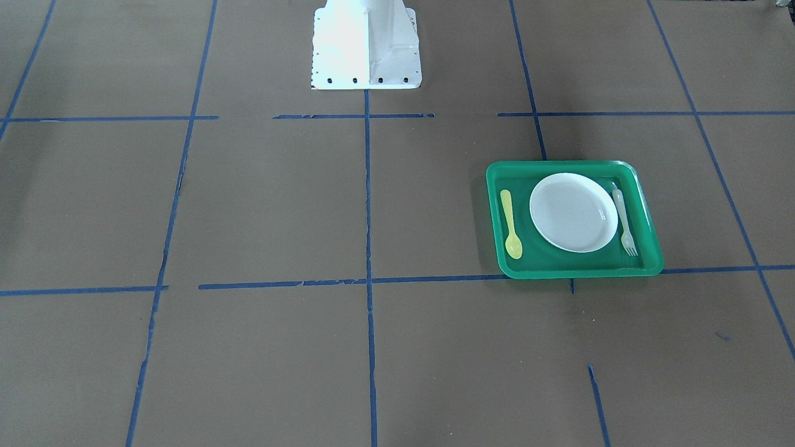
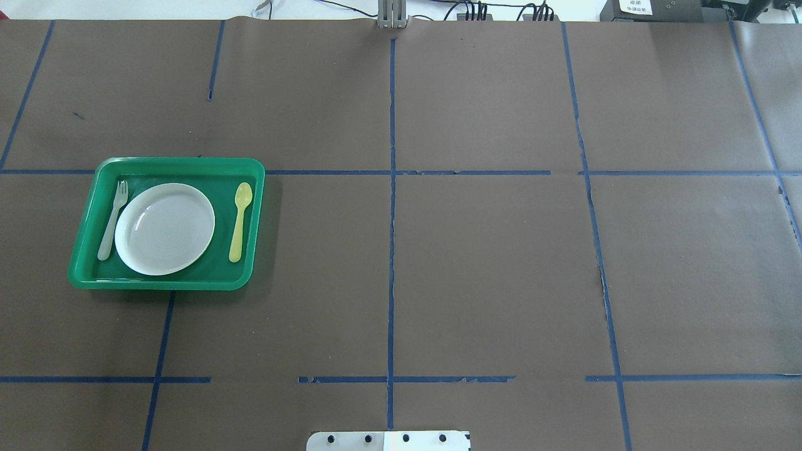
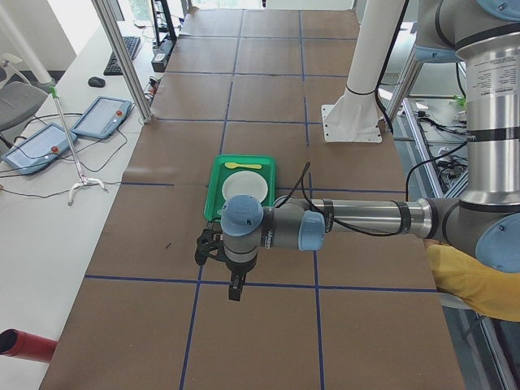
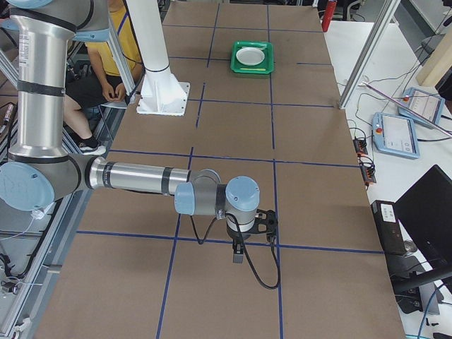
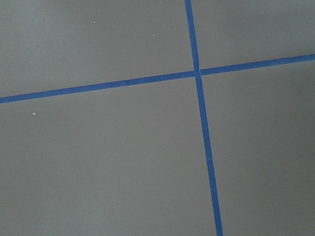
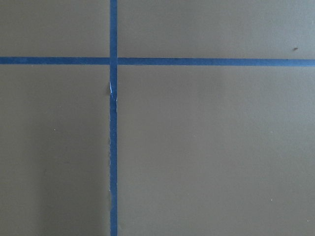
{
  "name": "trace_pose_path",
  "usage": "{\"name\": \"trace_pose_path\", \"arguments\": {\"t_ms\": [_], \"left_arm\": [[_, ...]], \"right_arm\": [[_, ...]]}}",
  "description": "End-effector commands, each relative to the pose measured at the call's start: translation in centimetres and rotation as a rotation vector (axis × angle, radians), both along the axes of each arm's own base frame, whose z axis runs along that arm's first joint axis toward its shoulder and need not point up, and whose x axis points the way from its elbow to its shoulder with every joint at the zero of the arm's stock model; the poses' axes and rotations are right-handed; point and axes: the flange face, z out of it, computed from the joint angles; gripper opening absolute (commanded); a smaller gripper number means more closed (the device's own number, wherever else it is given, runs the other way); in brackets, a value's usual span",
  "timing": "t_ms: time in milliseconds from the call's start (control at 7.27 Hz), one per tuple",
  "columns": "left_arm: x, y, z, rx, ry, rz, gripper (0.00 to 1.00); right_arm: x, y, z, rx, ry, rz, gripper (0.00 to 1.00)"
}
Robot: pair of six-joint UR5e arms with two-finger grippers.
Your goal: Place fork
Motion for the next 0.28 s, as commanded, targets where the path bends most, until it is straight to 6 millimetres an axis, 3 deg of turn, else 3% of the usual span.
{"name": "trace_pose_path", "arguments": {"t_ms": [0,138], "left_arm": [[0.0,0.06,0.1,-0.002,0.0,0.0,1.0],[0.01,0.16,0.26,-0.005,0.0,0.002,1.0]], "right_arm": [[0.01,0.0,0.01,0.0,0.001,0.0,1.0],[0.0,0.0,0.0,0.0,0.0,0.0,1.0]]}}
